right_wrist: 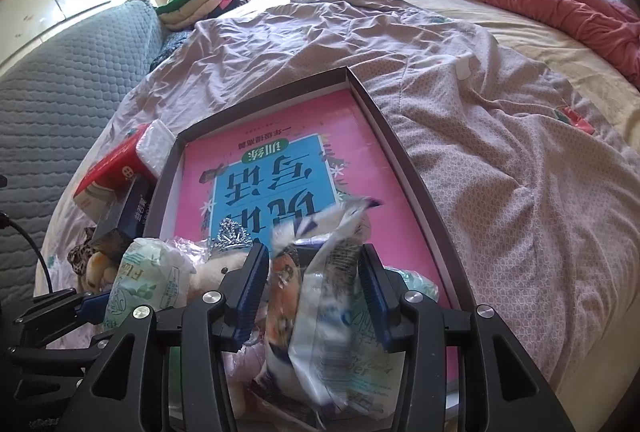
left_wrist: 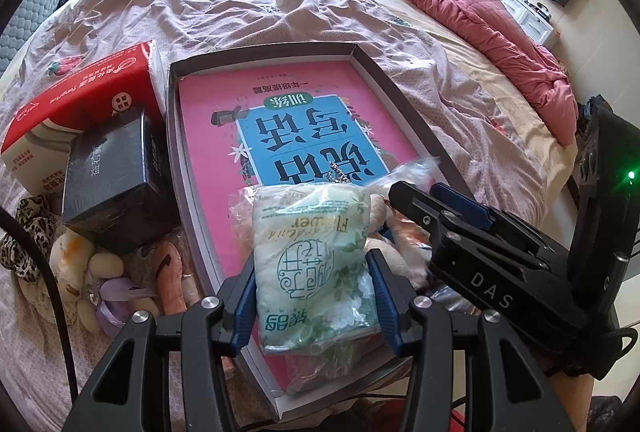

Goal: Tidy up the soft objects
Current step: 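Lower the snack bag onto the tray and open the right tool while the left releases the tissue pack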

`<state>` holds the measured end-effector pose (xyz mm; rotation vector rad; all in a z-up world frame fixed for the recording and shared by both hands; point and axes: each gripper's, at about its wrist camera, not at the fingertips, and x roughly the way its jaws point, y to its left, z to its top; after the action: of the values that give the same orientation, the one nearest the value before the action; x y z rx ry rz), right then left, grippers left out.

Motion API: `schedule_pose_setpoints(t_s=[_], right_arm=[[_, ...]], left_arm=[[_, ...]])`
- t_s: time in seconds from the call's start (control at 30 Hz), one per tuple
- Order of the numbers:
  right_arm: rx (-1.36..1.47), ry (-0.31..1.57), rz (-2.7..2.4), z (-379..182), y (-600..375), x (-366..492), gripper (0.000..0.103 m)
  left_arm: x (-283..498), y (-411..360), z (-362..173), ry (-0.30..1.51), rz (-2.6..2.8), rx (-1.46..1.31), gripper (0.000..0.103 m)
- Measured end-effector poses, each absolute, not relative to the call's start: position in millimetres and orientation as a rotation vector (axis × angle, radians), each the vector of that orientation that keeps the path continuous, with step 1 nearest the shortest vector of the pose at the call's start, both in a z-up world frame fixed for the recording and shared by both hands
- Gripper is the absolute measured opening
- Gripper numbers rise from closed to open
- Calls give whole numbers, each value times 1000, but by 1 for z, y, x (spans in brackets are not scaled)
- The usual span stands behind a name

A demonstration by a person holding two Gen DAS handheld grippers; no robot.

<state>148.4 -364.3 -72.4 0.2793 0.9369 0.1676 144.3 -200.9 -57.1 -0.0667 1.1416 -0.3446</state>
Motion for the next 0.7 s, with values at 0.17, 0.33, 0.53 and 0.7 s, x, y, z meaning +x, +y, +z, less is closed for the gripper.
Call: schedule_pose_setpoints(t_s=[0.17, 0.33, 0.53, 0.7], right_arm=[[271, 925, 156, -69, -364, 147, 60], [277, 906, 136, -63, -369, 144, 62], [282, 889, 110, -58, -375, 142, 63], [277, 884, 102, -56, -377, 140, 65]], left_arm=[[144, -202, -57, 1138, -343, -46, 51], [144, -204, -56, 1138, -342, -40, 51], [144, -205, -56, 1141, -340, -38, 51], [145, -205, -55, 1146, -339, -39, 51]])
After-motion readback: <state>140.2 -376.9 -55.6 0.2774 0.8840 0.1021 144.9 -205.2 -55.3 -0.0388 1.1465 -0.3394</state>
